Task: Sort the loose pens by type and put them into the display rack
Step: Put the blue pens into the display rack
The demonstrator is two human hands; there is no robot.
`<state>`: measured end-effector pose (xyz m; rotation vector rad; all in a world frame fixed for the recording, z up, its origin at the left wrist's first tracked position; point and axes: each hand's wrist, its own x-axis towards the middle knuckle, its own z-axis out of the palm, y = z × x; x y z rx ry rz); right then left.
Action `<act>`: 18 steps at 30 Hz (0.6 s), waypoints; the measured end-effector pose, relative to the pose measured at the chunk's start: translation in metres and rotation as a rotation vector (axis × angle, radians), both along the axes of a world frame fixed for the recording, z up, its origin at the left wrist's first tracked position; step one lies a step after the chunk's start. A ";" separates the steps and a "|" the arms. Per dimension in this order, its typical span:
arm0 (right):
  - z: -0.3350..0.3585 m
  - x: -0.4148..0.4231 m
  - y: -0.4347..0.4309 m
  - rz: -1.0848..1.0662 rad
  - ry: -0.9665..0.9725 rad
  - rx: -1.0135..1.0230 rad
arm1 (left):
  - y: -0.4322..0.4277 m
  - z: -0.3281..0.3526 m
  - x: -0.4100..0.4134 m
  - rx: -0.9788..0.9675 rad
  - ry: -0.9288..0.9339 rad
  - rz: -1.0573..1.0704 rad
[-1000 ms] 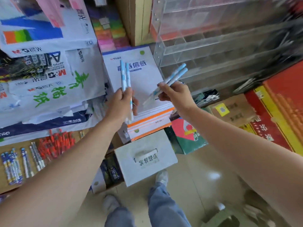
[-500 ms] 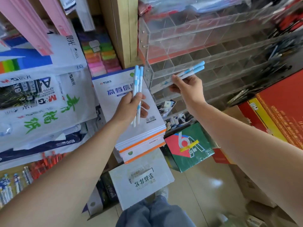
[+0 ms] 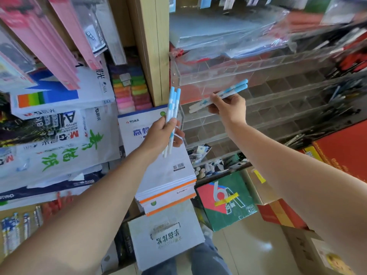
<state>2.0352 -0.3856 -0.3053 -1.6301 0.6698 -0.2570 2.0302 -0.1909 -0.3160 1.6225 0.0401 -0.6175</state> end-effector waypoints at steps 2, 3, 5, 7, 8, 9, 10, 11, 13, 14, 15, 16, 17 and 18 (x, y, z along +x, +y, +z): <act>-0.004 0.002 0.001 0.073 0.093 -0.060 | -0.005 0.003 -0.002 0.005 0.002 0.006; -0.005 0.004 0.001 0.093 0.125 -0.081 | -0.008 0.004 -0.003 0.001 0.003 0.012; -0.007 0.009 -0.002 0.131 0.166 -0.103 | -0.011 0.005 -0.004 -0.004 0.007 0.030; -0.009 0.014 -0.006 0.163 0.181 -0.095 | -0.014 0.004 -0.005 0.004 0.008 0.049; -0.010 0.016 -0.008 0.173 0.184 -0.086 | -0.016 0.004 -0.006 0.007 0.009 0.056; -0.011 0.018 -0.011 0.181 0.188 -0.073 | -0.019 0.004 -0.007 0.005 0.011 0.060; -0.012 0.020 -0.013 0.189 0.193 -0.058 | -0.021 0.004 -0.008 0.001 0.016 0.061; -0.014 0.021 -0.016 0.195 0.196 -0.044 | -0.024 0.005 -0.008 -0.003 0.023 0.057; -0.014 0.021 -0.020 0.230 0.197 -0.035 | -0.027 0.005 -0.009 -0.001 0.031 0.039; -0.014 0.020 -0.022 0.254 0.191 -0.033 | -0.028 0.005 -0.009 0.001 0.030 0.028; -0.014 0.019 -0.023 0.271 0.173 -0.020 | -0.028 0.003 -0.009 0.002 0.031 0.020; -0.015 0.017 -0.024 0.270 0.152 0.001 | -0.029 0.002 -0.010 0.000 0.033 0.016; -0.015 0.015 -0.025 0.247 0.125 0.025 | -0.029 0.001 -0.011 -0.002 0.034 0.014; -0.015 0.012 -0.026 0.204 0.102 0.021 | -0.030 0.000 -0.012 -0.002 0.034 0.009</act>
